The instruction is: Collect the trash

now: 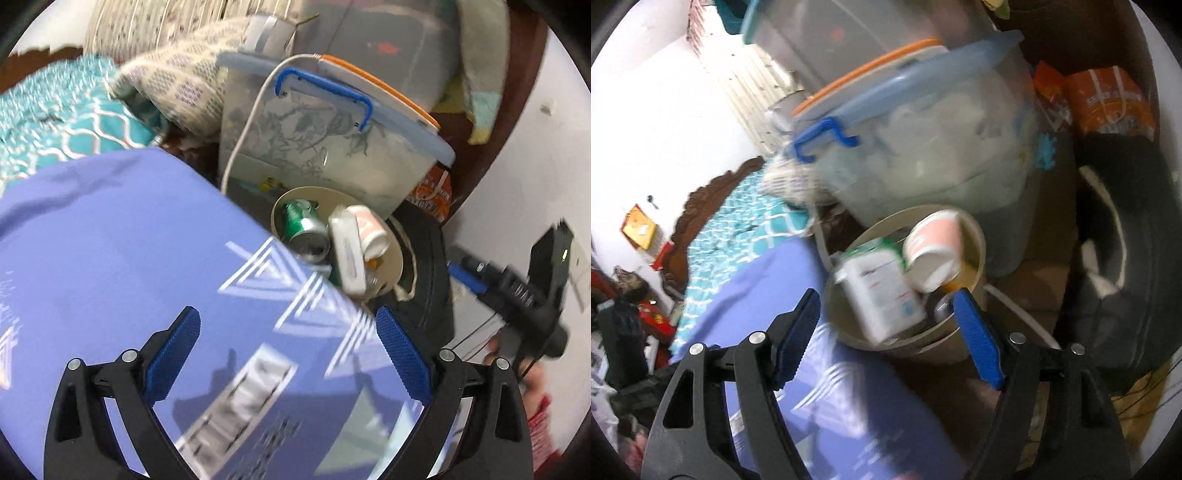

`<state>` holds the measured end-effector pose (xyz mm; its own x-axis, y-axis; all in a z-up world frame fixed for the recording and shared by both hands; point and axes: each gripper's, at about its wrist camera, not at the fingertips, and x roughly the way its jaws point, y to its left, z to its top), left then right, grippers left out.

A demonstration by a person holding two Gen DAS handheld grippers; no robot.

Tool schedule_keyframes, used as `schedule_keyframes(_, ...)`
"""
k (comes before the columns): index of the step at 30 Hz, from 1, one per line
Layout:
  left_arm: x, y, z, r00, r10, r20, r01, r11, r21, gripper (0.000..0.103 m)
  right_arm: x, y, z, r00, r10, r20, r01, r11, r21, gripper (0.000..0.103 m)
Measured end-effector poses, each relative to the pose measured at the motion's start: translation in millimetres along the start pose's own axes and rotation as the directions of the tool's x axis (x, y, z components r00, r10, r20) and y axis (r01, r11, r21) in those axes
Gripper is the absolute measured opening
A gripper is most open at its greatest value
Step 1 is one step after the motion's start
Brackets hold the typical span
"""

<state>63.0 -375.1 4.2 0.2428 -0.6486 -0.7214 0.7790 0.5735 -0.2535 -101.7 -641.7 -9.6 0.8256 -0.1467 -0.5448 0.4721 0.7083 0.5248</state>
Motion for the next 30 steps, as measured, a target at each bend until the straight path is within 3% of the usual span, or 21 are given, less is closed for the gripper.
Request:
schedule_keyframes(6,-44,0,-45,0.996,0.086,0.039,-0.088,0.995,0.056,0.094,-11,35,-46,0.999,0.043,-0.025,-0.042,0.998,0.036,0.076)
schedule_keyframes(13,-91,20,-85,0.976,0.200,0.081,-0.202,0.979,0.013,0.094,1,87,-90,0.986,0.140,-0.086,-0.132,0.987,0.094,0.077)
schedule_keyframes(17,-103,31,-97,0.963,0.260,0.078,-0.260,0.966,-0.007,0.094,7,107,-117,0.976,0.134,-0.169,-0.124,0.990,0.069,0.077)
schedule_keyframes(30,-130,60,-123,0.934,0.342,0.102,-0.339,0.940,-0.045,0.094,-10,158,-156,0.973,0.117,-0.199,-0.127,0.991,-0.041,0.077)
